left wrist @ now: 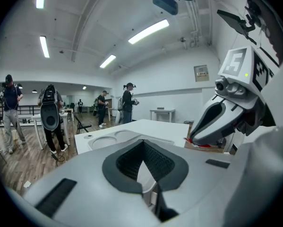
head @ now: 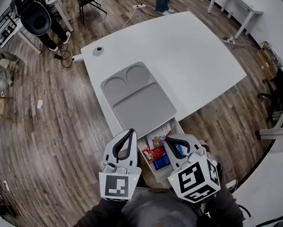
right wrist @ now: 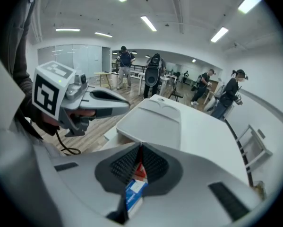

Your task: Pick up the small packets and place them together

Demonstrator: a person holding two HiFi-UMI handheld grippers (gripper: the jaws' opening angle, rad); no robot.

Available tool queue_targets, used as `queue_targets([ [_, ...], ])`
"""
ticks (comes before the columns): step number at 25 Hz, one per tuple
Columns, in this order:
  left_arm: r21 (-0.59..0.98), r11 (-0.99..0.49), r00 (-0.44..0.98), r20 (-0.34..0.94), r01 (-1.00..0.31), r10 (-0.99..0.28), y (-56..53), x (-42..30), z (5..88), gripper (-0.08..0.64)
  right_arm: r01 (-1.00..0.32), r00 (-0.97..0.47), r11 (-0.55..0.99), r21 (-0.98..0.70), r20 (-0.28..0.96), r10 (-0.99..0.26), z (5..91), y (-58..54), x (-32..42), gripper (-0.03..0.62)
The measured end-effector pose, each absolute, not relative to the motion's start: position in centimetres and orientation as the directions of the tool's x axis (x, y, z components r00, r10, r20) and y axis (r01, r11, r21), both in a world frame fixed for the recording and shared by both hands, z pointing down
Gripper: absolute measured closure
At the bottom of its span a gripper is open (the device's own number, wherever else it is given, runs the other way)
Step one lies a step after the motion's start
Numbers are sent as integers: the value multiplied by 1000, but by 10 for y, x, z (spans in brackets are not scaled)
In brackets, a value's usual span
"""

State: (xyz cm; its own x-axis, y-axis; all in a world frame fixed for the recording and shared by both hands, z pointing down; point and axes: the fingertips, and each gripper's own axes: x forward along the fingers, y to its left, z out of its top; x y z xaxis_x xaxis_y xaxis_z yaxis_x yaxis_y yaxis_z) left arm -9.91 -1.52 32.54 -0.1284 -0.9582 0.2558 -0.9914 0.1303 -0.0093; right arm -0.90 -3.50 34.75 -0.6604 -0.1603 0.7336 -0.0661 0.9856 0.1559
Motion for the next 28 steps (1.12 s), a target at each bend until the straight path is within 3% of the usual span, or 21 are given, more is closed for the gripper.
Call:
queue_targets([
  [7,-7,167,-166,195,-986,-967,-5,-109,302,560,-1,-693,974,225,703,-163,329,-57,-66,577],
  [18,10,258,-249,230,-966,-941,26,-162,322,560,68,-664,987,148,745,-66,366,-50,-138,564],
  [19,8,263,-254,234,-965,-939,28,-163,323,560,84,-665,987,137,746,-47,369,-47,-140,537],
  [21,4,272,-263,241,-962,-934,31,-164,324,560,119,-665,986,119,746,-10,372,-41,-142,412],
  [22,2,276,-267,243,-961,-933,33,-163,324,560,128,-670,985,118,742,-2,372,-40,-143,391],
  [28,7,310,-299,243,-951,-923,41,-153,314,560,67,-755,987,147,654,-46,337,-47,-134,391],
])
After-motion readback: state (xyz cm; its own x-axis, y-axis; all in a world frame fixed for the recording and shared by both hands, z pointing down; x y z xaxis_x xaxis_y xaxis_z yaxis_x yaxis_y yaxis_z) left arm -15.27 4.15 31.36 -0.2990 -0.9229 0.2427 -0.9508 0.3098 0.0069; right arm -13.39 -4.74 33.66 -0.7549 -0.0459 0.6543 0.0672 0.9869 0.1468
